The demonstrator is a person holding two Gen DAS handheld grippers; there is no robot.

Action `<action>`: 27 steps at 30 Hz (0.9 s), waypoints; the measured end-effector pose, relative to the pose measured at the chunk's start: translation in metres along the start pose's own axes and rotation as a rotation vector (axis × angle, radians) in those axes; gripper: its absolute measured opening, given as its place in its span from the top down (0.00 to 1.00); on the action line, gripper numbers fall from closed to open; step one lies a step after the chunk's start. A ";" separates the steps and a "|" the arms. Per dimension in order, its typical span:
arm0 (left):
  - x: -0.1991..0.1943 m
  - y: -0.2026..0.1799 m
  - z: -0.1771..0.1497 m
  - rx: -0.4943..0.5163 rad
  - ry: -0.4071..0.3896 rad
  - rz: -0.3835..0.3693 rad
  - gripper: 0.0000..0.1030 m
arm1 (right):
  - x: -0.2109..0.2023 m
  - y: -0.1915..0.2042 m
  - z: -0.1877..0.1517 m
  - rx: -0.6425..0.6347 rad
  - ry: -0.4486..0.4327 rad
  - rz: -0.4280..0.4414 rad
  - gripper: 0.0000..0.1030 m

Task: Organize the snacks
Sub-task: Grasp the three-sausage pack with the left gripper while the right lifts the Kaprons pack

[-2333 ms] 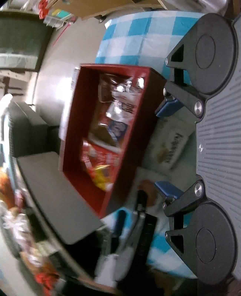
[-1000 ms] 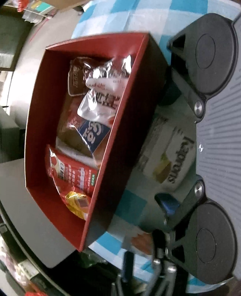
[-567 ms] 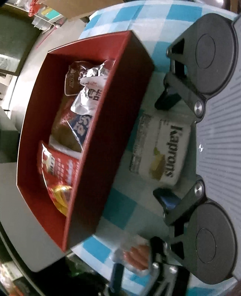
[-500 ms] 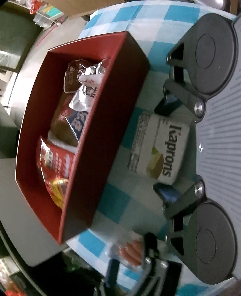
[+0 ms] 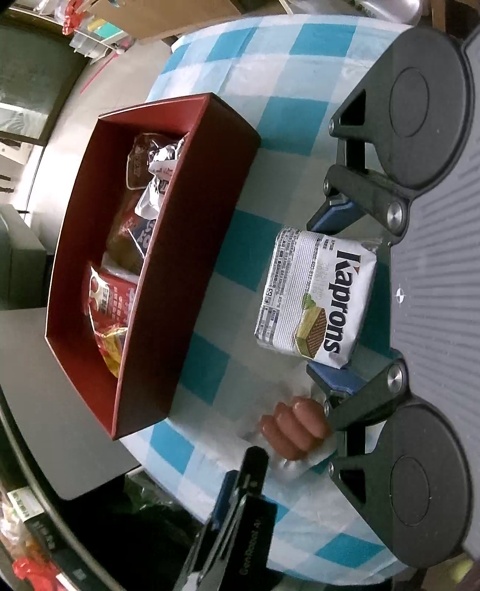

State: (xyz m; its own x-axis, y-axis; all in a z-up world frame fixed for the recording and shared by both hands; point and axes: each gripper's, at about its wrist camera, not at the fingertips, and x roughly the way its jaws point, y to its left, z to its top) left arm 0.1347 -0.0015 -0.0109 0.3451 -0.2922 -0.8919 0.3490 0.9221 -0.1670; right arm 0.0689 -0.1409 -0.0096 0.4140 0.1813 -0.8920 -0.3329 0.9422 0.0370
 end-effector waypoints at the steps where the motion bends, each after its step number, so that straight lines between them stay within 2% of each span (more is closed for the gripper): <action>1: -0.007 -0.010 0.000 0.093 -0.026 0.006 0.57 | 0.000 -0.001 0.000 -0.001 -0.002 0.004 0.23; 4: -0.021 -0.040 -0.005 0.438 -0.063 0.054 0.53 | -0.006 -0.008 -0.002 0.017 -0.015 0.024 0.23; 8: -0.019 -0.067 -0.015 0.805 -0.027 0.109 0.43 | -0.011 -0.018 -0.007 0.040 -0.020 0.050 0.23; 10: -0.010 -0.076 -0.019 0.926 0.007 0.092 0.42 | -0.012 -0.022 -0.011 0.047 -0.016 0.060 0.22; 15: 0.022 -0.087 -0.025 1.100 0.157 -0.003 0.42 | -0.009 -0.031 -0.014 0.069 -0.002 0.082 0.22; 17: 0.034 -0.088 -0.023 1.147 0.190 -0.018 0.42 | -0.006 -0.035 -0.013 0.088 0.008 0.091 0.22; 18: 0.042 -0.088 -0.020 1.161 0.206 -0.027 0.36 | -0.005 -0.036 -0.013 0.094 0.010 0.099 0.22; 19: 0.045 -0.088 -0.016 1.160 0.208 -0.053 0.31 | -0.003 -0.036 -0.013 0.098 0.014 0.106 0.22; 21: 0.052 -0.084 -0.002 1.113 0.227 -0.102 0.30 | 0.001 -0.037 -0.012 0.101 0.028 0.109 0.22; 23: 0.055 -0.080 0.004 1.043 0.262 -0.118 0.34 | 0.004 -0.037 -0.012 0.104 0.036 0.115 0.22; 24: 0.053 -0.078 0.004 1.013 0.265 -0.117 0.39 | 0.004 -0.038 -0.011 0.106 0.037 0.117 0.22; 26: 0.049 -0.078 -0.002 0.983 0.252 -0.083 0.41 | 0.003 -0.041 -0.009 0.112 0.033 0.121 0.22; 27: 0.046 -0.077 -0.003 0.942 0.252 -0.092 0.52 | 0.002 -0.042 -0.007 0.115 0.028 0.122 0.22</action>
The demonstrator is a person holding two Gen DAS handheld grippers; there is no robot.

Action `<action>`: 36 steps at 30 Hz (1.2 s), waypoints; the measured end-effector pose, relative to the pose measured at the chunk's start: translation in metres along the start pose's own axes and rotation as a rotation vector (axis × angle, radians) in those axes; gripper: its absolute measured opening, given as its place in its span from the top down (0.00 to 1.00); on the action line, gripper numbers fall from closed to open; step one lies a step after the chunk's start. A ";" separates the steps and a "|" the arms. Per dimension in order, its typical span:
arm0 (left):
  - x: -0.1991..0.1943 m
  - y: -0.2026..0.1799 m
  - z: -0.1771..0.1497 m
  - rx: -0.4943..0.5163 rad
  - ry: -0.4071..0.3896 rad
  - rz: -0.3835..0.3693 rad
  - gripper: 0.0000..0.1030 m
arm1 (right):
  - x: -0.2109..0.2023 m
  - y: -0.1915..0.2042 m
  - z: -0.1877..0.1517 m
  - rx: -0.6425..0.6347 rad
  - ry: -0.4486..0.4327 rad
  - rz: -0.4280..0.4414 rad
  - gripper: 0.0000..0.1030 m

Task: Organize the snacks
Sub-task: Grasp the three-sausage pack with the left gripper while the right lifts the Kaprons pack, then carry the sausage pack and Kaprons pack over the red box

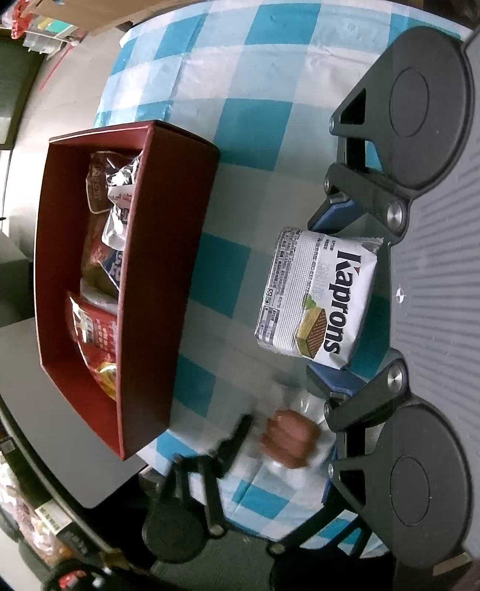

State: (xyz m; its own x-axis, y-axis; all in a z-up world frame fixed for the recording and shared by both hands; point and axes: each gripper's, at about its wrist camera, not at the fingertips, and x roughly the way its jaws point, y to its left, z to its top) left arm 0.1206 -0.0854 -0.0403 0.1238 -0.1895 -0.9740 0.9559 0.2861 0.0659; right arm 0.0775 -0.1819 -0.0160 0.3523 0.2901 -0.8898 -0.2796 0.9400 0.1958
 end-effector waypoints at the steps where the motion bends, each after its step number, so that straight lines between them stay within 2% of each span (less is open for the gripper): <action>1: -0.002 0.000 -0.001 -0.068 -0.009 0.007 0.52 | -0.002 0.000 0.002 0.001 -0.008 -0.001 0.22; 6: -0.007 -0.008 -0.017 -0.290 -0.074 0.051 0.53 | -0.013 0.006 0.006 -0.010 -0.046 -0.003 0.22; 8: -0.010 -0.006 -0.023 -0.372 -0.110 0.043 0.53 | -0.014 0.011 0.006 -0.022 -0.053 -0.007 0.22; 11: -0.024 -0.004 -0.033 -0.474 -0.180 0.072 0.55 | -0.017 0.019 0.008 -0.039 -0.067 0.002 0.22; 13: -0.035 -0.002 -0.039 -0.538 -0.236 0.086 0.69 | -0.021 0.023 0.012 -0.046 -0.086 0.006 0.22; 17: -0.041 0.012 -0.044 -0.662 -0.301 0.088 0.77 | -0.028 0.028 0.020 -0.053 -0.122 0.008 0.22; 20: -0.035 0.015 -0.042 -0.681 -0.311 0.087 0.77 | -0.026 0.029 0.024 -0.053 -0.131 -0.018 0.22; 23: -0.036 0.009 -0.039 -0.653 -0.308 0.117 0.77 | -0.021 0.030 0.026 -0.057 -0.119 -0.022 0.22; 26: -0.032 0.003 -0.039 -0.665 -0.273 0.153 0.68 | -0.018 0.031 0.025 -0.062 -0.107 -0.017 0.22; 28: -0.021 0.005 -0.038 -0.694 -0.217 0.188 0.54 | -0.017 0.031 0.025 -0.062 -0.103 -0.019 0.22; 29: -0.013 0.006 -0.039 -0.706 -0.181 0.216 0.51 | -0.017 0.030 0.024 -0.060 -0.101 -0.018 0.22; 31: -0.005 0.003 -0.039 -0.692 -0.159 0.293 0.29 | -0.017 0.030 0.024 -0.059 -0.101 -0.016 0.22; 33: -0.003 0.000 -0.039 -0.674 -0.153 0.340 0.21 | -0.018 0.031 0.024 -0.063 -0.102 -0.010 0.22; 36: -0.003 0.002 -0.044 -0.728 -0.156 0.331 0.18 | -0.019 0.033 0.023 -0.072 -0.100 -0.003 0.22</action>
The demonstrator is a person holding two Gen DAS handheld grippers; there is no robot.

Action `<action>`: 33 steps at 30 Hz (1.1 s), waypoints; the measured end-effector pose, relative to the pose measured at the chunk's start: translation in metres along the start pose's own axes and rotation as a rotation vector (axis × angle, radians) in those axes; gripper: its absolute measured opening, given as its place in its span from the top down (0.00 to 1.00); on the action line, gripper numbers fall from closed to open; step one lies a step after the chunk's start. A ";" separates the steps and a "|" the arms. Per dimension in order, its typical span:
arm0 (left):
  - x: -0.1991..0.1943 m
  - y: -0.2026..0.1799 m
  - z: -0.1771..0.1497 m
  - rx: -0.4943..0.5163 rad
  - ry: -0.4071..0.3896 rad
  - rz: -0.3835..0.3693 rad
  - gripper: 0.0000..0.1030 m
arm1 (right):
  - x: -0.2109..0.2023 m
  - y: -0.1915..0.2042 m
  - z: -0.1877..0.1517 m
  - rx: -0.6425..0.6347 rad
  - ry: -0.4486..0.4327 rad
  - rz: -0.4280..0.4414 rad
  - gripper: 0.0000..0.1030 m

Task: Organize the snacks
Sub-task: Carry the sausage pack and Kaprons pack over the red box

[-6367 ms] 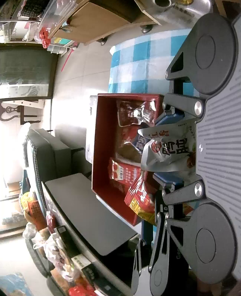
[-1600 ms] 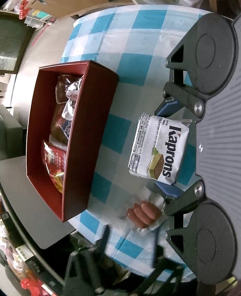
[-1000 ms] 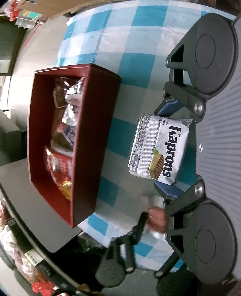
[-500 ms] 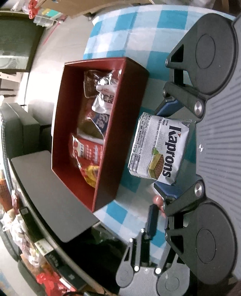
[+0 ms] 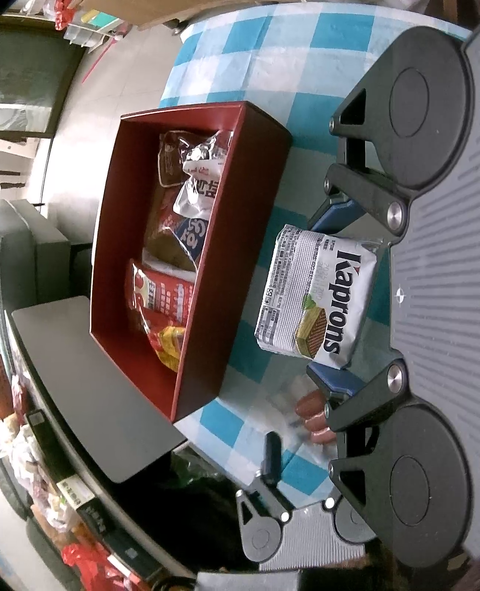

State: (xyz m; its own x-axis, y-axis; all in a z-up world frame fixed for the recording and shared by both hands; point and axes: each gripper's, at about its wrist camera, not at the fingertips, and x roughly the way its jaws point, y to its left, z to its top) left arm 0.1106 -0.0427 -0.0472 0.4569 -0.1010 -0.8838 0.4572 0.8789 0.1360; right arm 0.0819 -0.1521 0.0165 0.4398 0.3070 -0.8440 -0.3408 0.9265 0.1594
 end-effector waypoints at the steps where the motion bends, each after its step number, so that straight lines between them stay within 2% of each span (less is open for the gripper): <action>1: 0.001 0.002 -0.001 -0.020 0.006 0.002 0.16 | 0.000 0.000 0.000 -0.004 0.002 0.001 0.22; 5: 0.006 0.020 -0.003 -0.133 0.048 -0.071 0.19 | 0.003 0.003 -0.001 -0.016 0.012 0.002 0.22; 6: 0.005 0.019 -0.003 -0.124 0.050 -0.068 0.24 | 0.004 0.004 -0.001 -0.019 0.014 0.003 0.22; 7: 0.002 0.016 -0.002 -0.116 0.044 -0.073 0.37 | 0.004 0.004 -0.001 -0.020 0.015 0.003 0.22; 8: -0.001 0.014 -0.002 -0.112 0.039 -0.077 0.38 | 0.004 0.004 -0.001 -0.019 0.014 0.003 0.22; 12: -0.002 0.008 -0.001 -0.125 0.038 -0.085 0.39 | 0.002 0.003 0.002 -0.008 0.000 0.002 0.22; 15: -0.009 0.014 0.004 -0.173 0.026 -0.125 0.39 | 0.001 0.002 0.004 -0.005 -0.009 -0.004 0.22; 23: -0.036 0.018 0.037 -0.189 -0.126 -0.093 0.39 | -0.013 -0.007 0.023 0.036 -0.096 -0.025 0.22; 33: -0.041 0.029 0.087 -0.199 -0.233 -0.044 0.39 | -0.019 -0.028 0.053 0.108 -0.187 -0.059 0.22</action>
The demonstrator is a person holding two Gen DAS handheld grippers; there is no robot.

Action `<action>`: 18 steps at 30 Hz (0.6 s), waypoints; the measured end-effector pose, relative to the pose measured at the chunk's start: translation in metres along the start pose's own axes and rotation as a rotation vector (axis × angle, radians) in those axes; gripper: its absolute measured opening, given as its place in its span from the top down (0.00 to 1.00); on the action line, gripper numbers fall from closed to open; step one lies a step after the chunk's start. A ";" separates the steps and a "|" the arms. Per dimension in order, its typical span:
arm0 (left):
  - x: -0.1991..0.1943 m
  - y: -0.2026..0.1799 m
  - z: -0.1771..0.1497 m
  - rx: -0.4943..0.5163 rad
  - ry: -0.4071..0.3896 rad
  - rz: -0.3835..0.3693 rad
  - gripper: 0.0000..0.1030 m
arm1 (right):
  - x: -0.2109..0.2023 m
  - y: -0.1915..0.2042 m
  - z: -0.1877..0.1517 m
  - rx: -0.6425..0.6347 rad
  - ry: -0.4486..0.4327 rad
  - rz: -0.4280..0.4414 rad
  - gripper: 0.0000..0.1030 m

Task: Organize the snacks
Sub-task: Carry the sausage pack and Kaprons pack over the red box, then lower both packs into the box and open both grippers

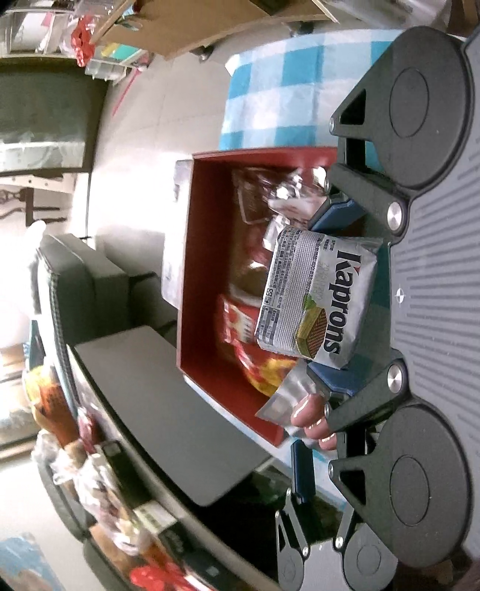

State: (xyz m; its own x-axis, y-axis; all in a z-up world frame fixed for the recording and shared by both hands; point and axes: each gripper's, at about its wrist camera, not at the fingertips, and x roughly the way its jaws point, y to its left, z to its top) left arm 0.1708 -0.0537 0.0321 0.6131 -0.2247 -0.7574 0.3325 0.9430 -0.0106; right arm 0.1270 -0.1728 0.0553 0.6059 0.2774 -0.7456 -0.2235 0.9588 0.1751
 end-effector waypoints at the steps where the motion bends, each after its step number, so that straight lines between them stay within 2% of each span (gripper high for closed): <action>1: 0.003 0.000 0.004 0.001 -0.007 0.007 0.39 | 0.002 -0.002 0.003 0.008 -0.004 -0.001 0.22; 18: 0.049 0.003 0.040 -0.001 -0.027 0.076 0.39 | 0.039 -0.038 0.030 0.094 -0.030 -0.055 0.21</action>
State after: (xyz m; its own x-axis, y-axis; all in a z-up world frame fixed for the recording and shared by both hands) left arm 0.2308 -0.0719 0.0209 0.6555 -0.1594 -0.7382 0.2838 0.9578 0.0452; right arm 0.1815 -0.1964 0.0390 0.6382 0.2249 -0.7363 -0.1179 0.9736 0.1952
